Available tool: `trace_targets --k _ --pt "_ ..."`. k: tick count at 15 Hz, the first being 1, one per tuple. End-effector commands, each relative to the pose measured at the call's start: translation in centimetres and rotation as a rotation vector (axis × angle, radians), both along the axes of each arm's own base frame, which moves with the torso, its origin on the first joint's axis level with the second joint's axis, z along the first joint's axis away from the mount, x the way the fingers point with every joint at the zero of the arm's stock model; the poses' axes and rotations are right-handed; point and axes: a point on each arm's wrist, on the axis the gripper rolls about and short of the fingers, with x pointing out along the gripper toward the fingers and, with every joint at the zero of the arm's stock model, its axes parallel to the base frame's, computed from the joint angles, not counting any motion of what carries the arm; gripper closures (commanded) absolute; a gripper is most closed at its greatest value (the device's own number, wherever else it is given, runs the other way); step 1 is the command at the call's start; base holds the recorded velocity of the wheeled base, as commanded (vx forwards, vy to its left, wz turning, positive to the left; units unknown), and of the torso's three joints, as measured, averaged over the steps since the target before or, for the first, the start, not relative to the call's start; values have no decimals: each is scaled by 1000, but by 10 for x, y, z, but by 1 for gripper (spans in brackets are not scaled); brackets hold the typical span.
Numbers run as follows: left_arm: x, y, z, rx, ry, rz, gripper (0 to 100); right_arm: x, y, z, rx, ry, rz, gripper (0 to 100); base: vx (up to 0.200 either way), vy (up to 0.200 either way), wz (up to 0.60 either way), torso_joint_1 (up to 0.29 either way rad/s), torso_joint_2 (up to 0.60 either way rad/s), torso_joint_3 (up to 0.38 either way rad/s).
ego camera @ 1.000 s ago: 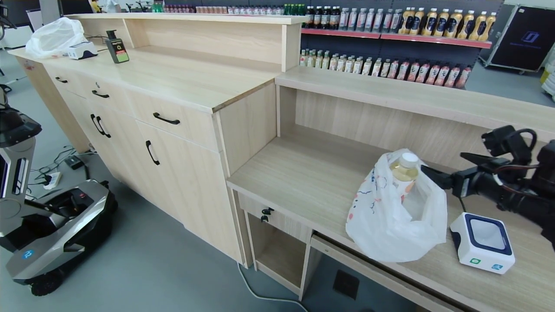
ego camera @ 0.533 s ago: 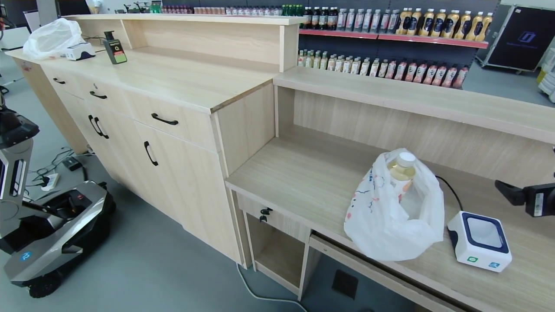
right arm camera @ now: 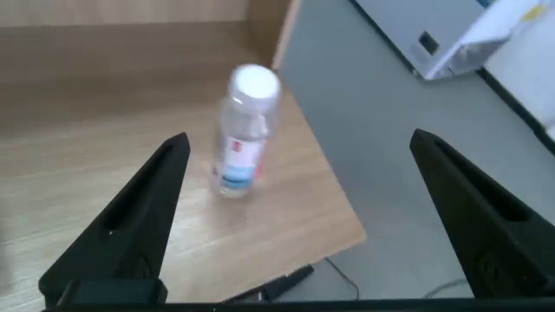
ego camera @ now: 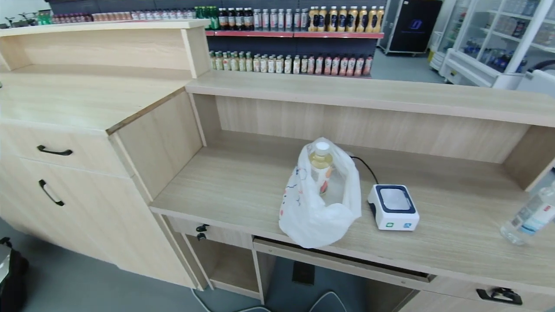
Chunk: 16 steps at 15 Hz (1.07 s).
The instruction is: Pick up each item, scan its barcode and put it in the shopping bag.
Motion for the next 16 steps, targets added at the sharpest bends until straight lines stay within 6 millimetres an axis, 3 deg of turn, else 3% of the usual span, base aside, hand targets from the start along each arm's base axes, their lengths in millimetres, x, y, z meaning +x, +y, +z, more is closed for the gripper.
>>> trace_targets --k 1,4,7,10,16 --pt "0 0 0 0 0 0 100 7 -18 -19 91 48 -65 0 0 0 0 0 0 0" --pt "0 0 0 0 0 0 100 19 -55 -52 174 103 -111 0 0 0 0 0 0 0" --pt "0 0 0 0 0 0 100 35 -77 -75 190 69 61 0 0 0 0 0 0 0" --pt "0 0 0 0 0 0 100 46 -84 -90 167 101 223 0 0 0 0 0 0 0" --pt "0 0 0 0 0 0 100 76 -79 -108 105 104 328 0 0 0 0 0 0 0"
